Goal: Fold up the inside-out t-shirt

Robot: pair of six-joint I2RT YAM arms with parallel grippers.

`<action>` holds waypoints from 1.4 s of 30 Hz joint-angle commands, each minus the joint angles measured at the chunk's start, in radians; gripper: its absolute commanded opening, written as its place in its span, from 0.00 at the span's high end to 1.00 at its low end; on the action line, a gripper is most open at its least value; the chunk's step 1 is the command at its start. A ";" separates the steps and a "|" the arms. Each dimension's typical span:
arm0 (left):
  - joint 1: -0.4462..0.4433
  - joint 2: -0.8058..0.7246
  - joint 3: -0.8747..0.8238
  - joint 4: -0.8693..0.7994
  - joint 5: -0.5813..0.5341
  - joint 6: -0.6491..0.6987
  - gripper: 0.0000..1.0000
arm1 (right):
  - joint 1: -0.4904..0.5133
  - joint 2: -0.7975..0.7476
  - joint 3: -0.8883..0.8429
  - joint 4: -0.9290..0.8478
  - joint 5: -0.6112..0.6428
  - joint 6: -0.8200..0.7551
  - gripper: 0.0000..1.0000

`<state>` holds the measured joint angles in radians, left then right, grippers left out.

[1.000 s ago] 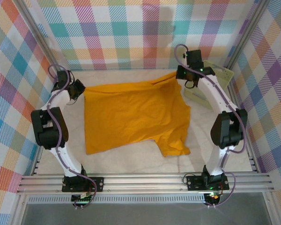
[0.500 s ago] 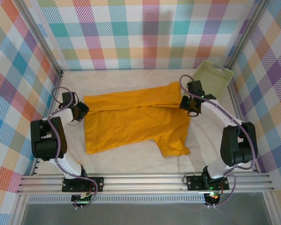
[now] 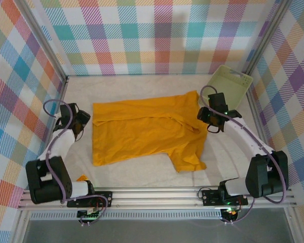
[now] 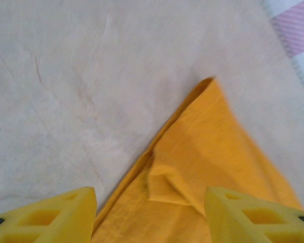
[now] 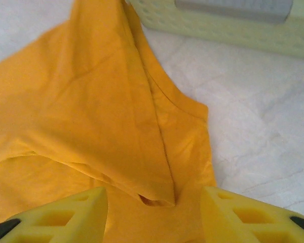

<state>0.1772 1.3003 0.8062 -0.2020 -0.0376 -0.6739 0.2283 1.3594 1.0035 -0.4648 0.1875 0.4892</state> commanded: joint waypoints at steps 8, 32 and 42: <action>-0.119 0.322 0.210 -0.090 0.098 0.101 0.39 | 0.083 0.239 0.128 0.063 -0.124 -0.038 0.49; -0.332 0.225 0.156 -0.085 -0.038 0.071 0.29 | 0.188 0.295 0.101 0.036 -0.132 -0.124 0.41; -0.439 0.194 0.034 0.059 -0.012 0.075 0.23 | 0.215 0.440 0.189 0.026 -0.100 -0.096 0.47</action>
<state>-0.2455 1.5131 0.8696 -0.1986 -0.0612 -0.6060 0.4465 1.7828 1.1488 -0.4309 0.0635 0.4023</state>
